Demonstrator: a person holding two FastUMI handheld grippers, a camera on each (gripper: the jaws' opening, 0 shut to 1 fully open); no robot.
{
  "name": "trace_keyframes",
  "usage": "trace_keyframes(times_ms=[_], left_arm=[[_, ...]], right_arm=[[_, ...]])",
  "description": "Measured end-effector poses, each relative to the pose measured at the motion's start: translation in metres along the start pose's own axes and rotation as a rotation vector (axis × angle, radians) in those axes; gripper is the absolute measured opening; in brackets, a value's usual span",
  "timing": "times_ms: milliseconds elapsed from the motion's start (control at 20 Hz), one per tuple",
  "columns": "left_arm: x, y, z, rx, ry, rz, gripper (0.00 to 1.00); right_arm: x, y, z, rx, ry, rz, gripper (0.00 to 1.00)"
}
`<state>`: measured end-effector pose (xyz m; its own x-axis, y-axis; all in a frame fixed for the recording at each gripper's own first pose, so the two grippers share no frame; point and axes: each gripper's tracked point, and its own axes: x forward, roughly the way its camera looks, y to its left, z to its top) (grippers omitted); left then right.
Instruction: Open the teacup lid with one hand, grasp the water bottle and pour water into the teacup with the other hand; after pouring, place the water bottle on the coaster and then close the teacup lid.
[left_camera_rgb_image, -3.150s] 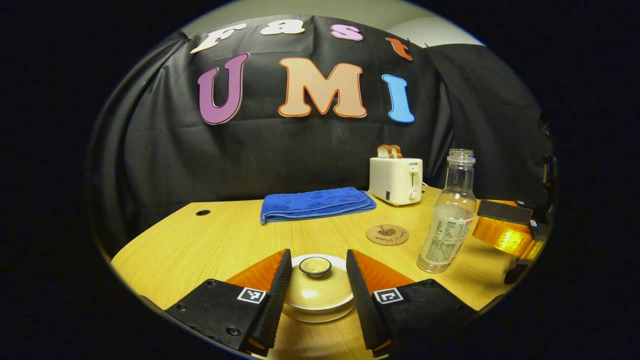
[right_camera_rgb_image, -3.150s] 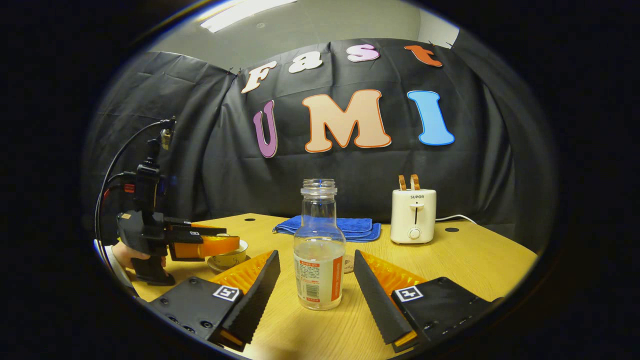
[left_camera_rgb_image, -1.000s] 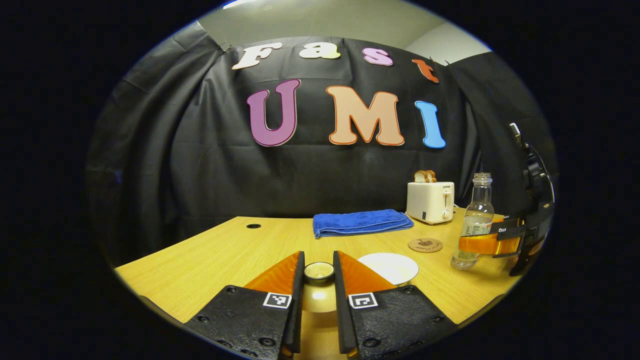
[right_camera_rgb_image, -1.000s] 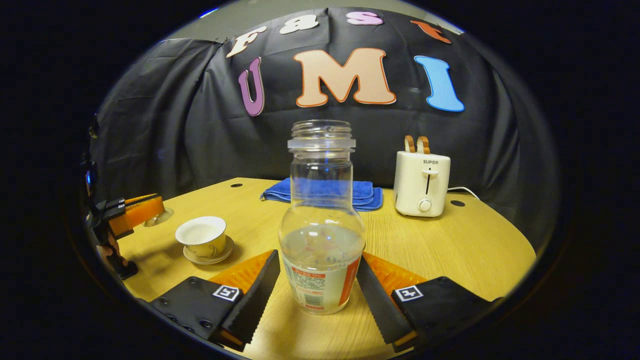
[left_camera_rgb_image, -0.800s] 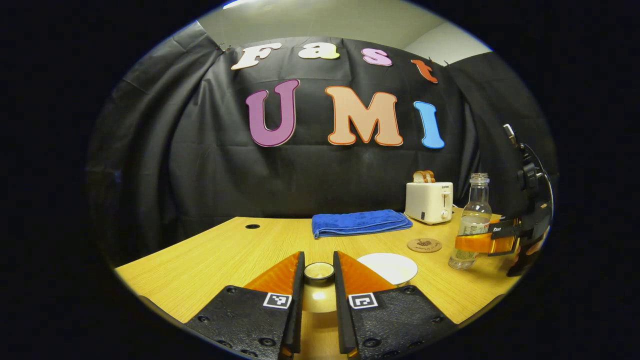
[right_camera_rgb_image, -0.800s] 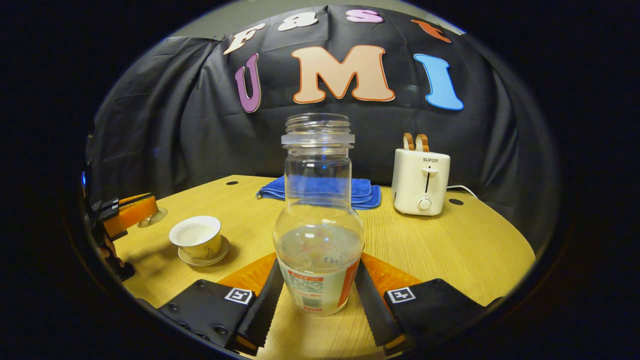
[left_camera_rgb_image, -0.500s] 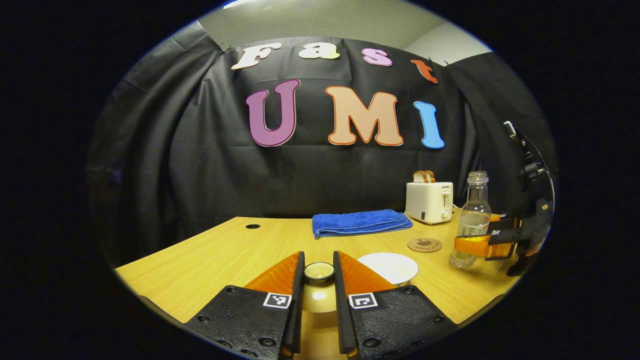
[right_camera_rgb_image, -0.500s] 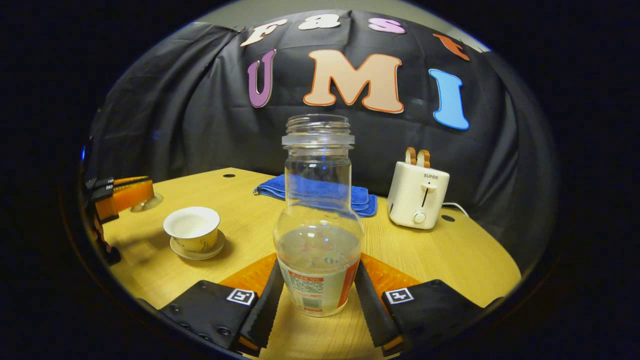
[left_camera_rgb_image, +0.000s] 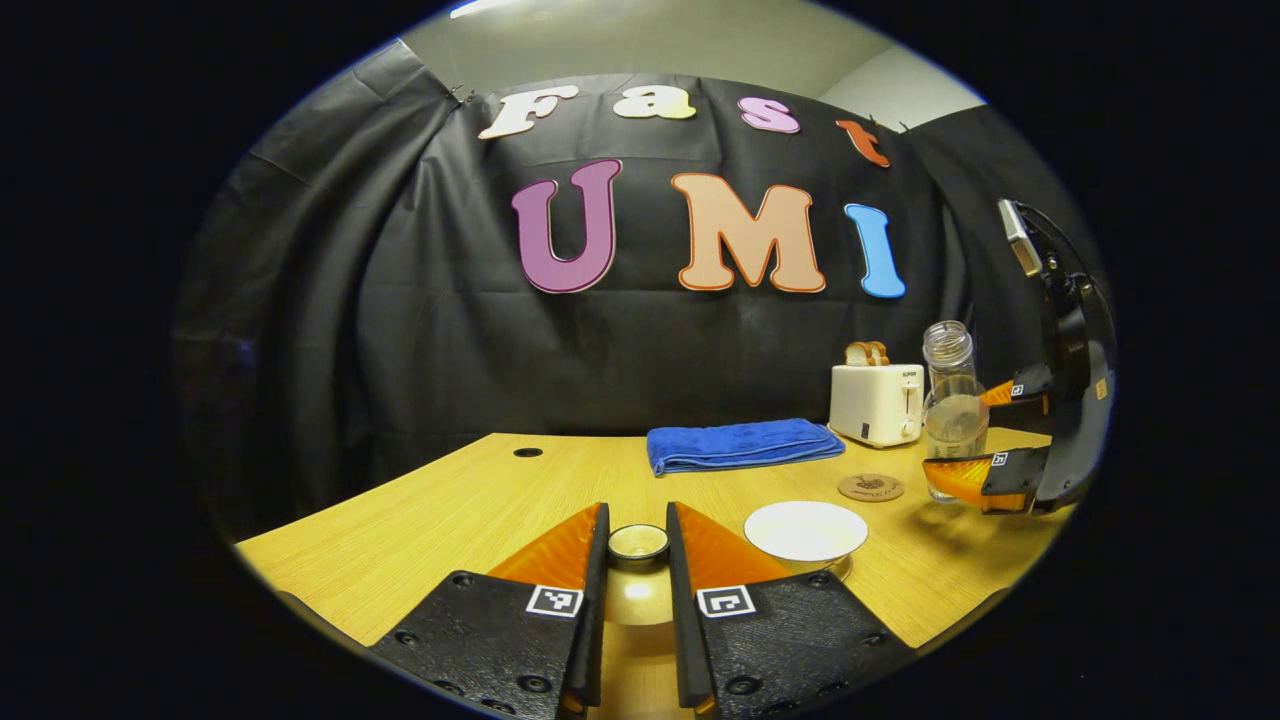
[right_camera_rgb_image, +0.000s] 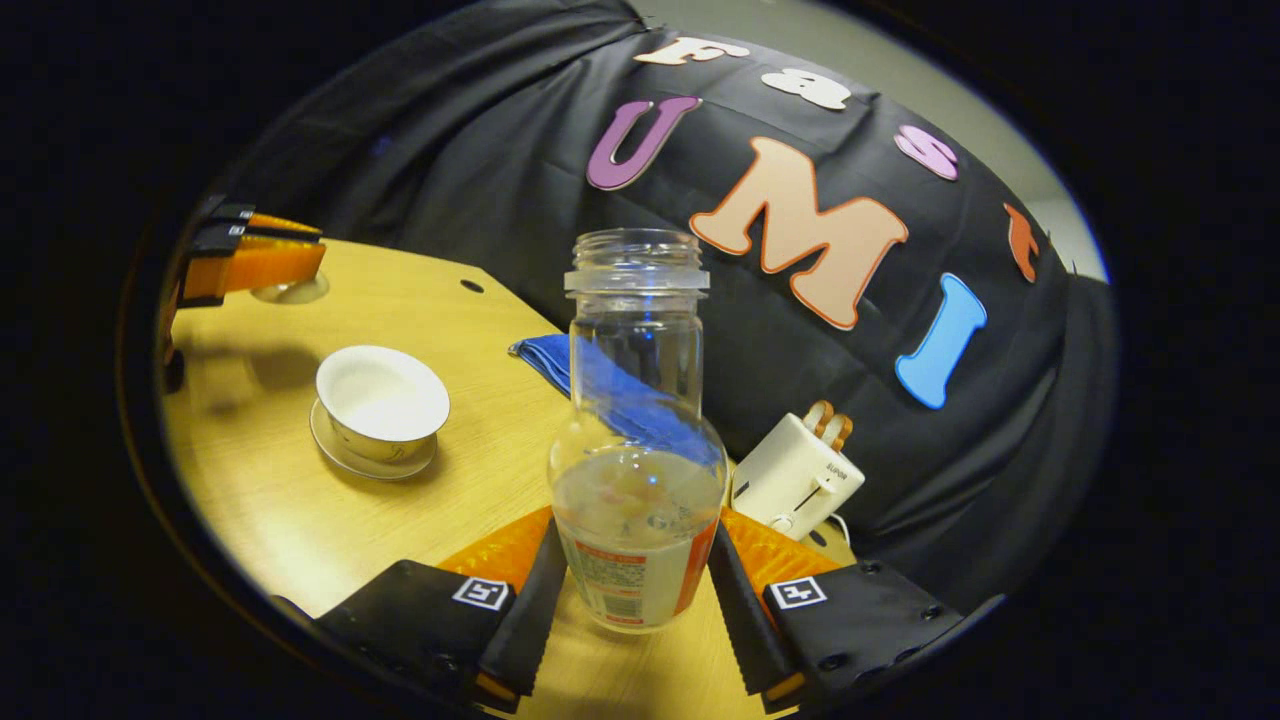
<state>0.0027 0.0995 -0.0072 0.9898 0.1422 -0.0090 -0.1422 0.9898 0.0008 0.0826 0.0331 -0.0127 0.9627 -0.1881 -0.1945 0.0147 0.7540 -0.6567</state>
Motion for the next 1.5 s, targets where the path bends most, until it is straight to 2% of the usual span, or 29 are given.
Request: trace_keyframes(times_ms=[250, 550, 750, 1000, 1250, 1500], left_arm=[[0.001, 0.002, 0.001, 0.0, -0.001, 0.007, 0.27], [0.001, 0.003, 0.0, 0.0, -0.002, 0.012, 0.27], [0.0, 0.002, -0.001, 0.0, -0.002, 0.013, 0.27], [0.001, 0.003, -0.001, 0.0, -0.002, 0.012, 0.27], [0.002, 0.001, 0.0, -0.001, -0.003, 0.01, 0.27], [0.001, 0.003, -0.001, -0.001, -0.003, 0.017, 0.27]], right_arm=[[0.004, 0.006, 0.011, -0.251, 0.013, -0.018, 0.78], [0.017, 0.027, -0.004, -0.433, 0.062, 0.019, 0.79], [0.023, 0.036, -0.013, -0.493, 0.104, 0.036, 0.78], [0.027, 0.031, -0.011, -0.625, 0.123, 0.019, 0.78], [0.028, 0.026, 0.001, -0.783, 0.098, -0.017, 0.79], [0.03, 0.022, 0.003, -0.86, 0.103, -0.022, 0.78]])
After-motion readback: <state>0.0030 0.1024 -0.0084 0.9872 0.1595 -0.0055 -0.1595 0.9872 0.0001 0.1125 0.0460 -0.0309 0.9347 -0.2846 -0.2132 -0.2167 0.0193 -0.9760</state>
